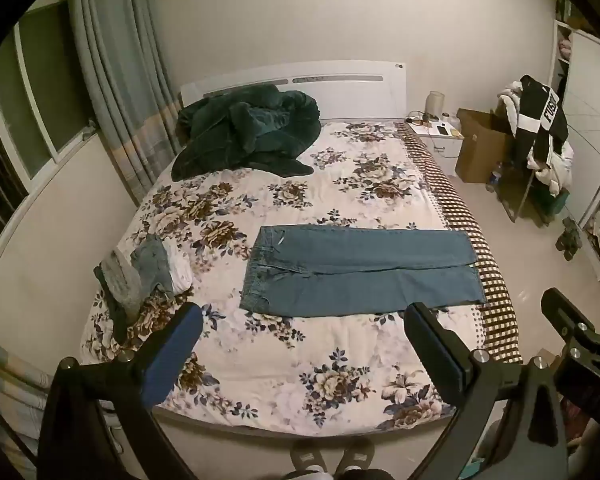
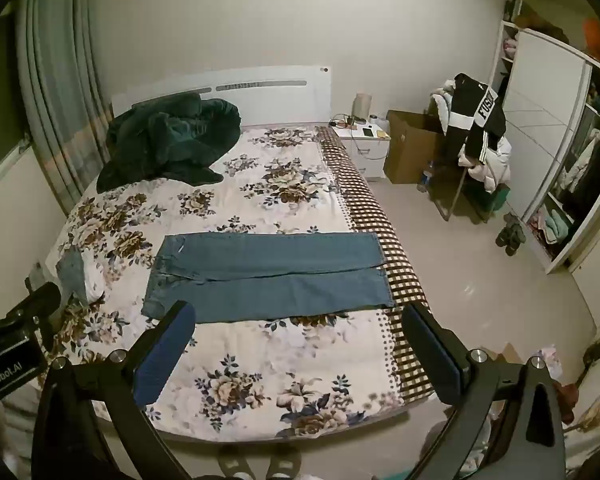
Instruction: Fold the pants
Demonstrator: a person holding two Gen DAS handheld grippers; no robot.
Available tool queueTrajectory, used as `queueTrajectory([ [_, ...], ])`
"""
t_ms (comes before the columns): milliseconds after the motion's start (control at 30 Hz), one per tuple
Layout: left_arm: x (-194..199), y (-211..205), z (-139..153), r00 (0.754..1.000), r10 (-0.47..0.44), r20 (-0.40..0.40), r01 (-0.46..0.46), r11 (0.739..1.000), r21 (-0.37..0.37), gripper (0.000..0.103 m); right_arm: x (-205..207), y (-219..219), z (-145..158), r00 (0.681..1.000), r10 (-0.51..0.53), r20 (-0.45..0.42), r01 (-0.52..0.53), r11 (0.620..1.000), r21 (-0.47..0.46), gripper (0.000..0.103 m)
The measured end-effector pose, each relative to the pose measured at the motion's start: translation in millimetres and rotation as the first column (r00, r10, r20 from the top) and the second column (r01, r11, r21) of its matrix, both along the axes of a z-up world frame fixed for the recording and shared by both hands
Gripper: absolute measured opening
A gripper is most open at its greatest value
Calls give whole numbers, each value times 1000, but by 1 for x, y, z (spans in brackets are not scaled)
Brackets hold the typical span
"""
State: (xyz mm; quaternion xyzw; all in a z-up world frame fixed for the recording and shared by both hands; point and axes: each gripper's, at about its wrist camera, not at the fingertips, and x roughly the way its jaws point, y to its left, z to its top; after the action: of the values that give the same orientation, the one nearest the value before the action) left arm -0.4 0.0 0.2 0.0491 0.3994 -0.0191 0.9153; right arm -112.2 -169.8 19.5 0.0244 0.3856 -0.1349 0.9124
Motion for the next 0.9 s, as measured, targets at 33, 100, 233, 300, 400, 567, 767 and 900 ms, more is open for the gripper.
queueTrajectory([
  [33,0,0,0,1000,1,-3,-1,1000,3,103,0,0,0,1000,2,-1,-2,1000,-1,103],
  [100,0,0,0,1000,1,-7,-1,1000,8,103,-1,0,1,1000,0,-1,0,1000,0,103],
  [233,0,0,0,1000,3,-10,-3,1000,8,103,-1,1,2,1000,0,-2,0,1000,-5,103],
  [300,0,-1,0,1000,4,-10,-4,1000,5,103,1,5,4,1000,0,-2,0,1000,-6,103],
  [400,0,-1,0,1000,4,-11,-4,1000,4,103,0,3,4,1000,2,-1,-2,1000,-2,103],
  [567,-2,-6,3,1000,4,-6,-4,1000,3,103,1,8,7,1000,3,-1,-3,1000,-1,103],
  [767,-4,-7,0,1000,3,-7,-3,1000,-3,103,3,17,12,1000,7,-5,-7,1000,-4,103],
  [900,-3,-6,1,1000,4,-7,-4,1000,-7,103,2,14,10,1000,6,-3,-6,1000,-2,103],
])
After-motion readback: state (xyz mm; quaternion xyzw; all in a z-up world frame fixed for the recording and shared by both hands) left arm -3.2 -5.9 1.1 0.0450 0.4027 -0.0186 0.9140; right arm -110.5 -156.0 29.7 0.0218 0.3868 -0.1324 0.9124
